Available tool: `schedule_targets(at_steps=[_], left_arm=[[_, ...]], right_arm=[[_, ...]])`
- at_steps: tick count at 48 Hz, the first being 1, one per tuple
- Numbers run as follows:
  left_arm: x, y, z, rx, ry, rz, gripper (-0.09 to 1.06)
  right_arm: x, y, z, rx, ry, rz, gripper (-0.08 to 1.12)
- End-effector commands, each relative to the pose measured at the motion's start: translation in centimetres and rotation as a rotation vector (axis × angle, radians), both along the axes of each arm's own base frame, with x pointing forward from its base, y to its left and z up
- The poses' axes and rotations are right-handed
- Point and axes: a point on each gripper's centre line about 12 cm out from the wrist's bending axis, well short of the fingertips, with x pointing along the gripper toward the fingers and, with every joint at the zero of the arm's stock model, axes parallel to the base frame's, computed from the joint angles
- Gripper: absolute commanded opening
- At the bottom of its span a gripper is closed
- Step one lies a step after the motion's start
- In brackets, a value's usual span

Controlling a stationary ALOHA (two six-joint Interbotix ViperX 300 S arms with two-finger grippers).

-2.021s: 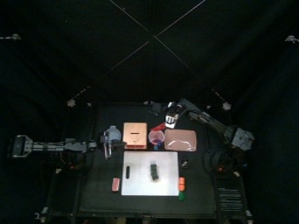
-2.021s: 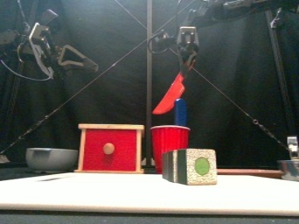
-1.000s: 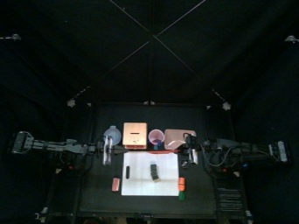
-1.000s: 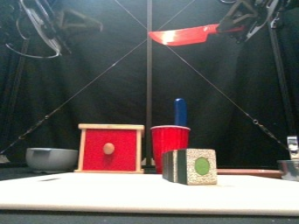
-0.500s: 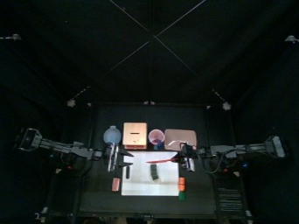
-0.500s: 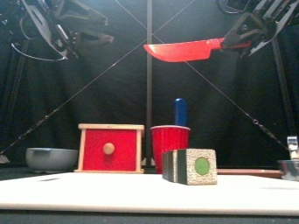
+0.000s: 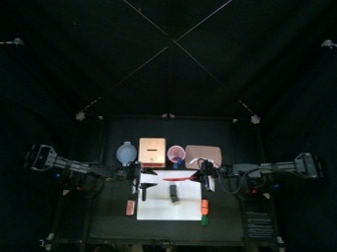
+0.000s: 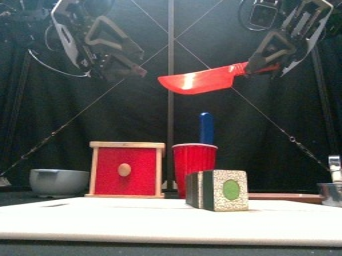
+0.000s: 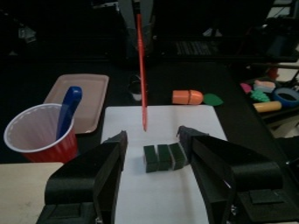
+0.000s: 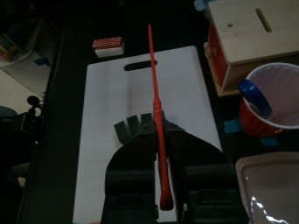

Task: Place sushi on board then cut the sushi with the knife then place the pieces on the plate
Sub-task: Grasp knife edge with left hand

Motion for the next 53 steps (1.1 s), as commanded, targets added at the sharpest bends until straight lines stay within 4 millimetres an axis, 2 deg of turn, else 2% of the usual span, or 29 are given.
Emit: schedule_targets(at_steps=[1, 20, 30, 53], left_arm=[[1.1, -0.2, 0.5, -0.014, -0.005, 0.026, 0.85], [3.2, -0.2, -2.9, 0.005, 0.112, 0.092, 0.85], [4.4, -0.2, -3.4, 0.031, 0.106, 0.102, 0.85], [4.8, 0.0, -4.6, 0.038, 0.134, 0.112, 0.84]], right_arm=[[0.8, -0.3, 0.2, 0.003, -0.004, -0.015, 0.34], [2.0, -0.5, -0.4, -0.004, 0.013, -0.018, 0.34], [2.2, -0.4, -0.8, 0.002, 0.024, -0.020, 0.34], [2.7, -0.3, -1.3, 0.002, 0.044, -0.014, 0.34]])
